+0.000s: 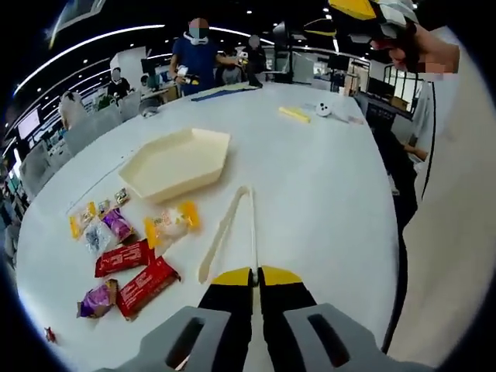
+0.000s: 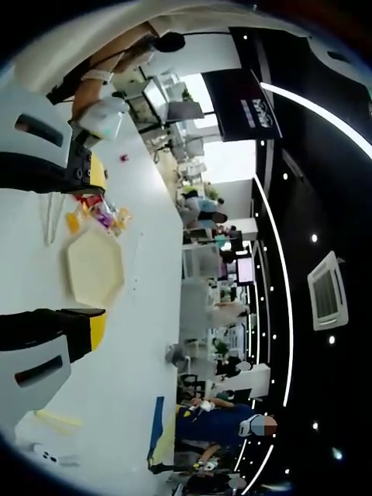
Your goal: Place the target food into the container with the food tongs after gripping and lifting it, then release it inside without dropping or visibly crushing the food.
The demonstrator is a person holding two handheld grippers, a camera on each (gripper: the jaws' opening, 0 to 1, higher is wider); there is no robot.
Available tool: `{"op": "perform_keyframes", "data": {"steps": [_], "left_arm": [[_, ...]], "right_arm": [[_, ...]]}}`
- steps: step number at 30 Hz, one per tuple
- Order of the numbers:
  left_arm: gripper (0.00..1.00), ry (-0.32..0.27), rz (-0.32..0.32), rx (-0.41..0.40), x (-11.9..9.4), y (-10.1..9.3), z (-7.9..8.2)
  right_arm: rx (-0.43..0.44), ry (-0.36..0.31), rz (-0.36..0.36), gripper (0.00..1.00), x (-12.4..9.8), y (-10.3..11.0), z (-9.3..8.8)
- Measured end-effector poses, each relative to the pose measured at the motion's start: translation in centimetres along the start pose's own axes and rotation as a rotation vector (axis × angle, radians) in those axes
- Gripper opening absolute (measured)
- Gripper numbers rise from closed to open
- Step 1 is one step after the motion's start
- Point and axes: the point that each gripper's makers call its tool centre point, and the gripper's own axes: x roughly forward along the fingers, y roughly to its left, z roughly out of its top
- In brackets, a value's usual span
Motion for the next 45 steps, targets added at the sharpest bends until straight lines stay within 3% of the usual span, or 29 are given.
{"op": "perform_keyframes", "data": {"steps": [4,15,23,29,36,40,45], "left_arm": [[0.0,-0.016,0.008,-0.022,-0.3,0.3,0.4],[0.0,-0.124,-0.017,-0.135,-1.9,0.7,3.3],[0.0,-0.21,-0.071,-0.115,-4.2,0.3,6.6],[0.0,-0.249,-0.089,-0.141,-5.3,0.9,8.0],[0.0,-0.345,-0.155,-0.21,-7.2,0.0,10.4],[0.0,-0.423,-0.185,-0.233,-9.2,0.0,12.2],[0.0,-0.478,-0.208,-0.233,-11.4,0.1,13.8]], "right_arm": [[0.008,-0.003,-0.003,0.6,-0.1,-0.1,0.0],[0.017,-0.006,0.002,0.6,0.0,-0.1,0.1],[0.016,-0.012,0.017,0.6,0.5,-0.1,0.5],[0.023,-0.015,0.024,0.6,0.8,-0.2,0.6],[0.062,-0.035,0.038,0.6,1.0,-0.3,1.1],[0.088,-0.061,0.073,0.6,1.1,0.0,1.8],[0.102,-0.094,0.124,0.61,1.5,0.9,3.2]]}}
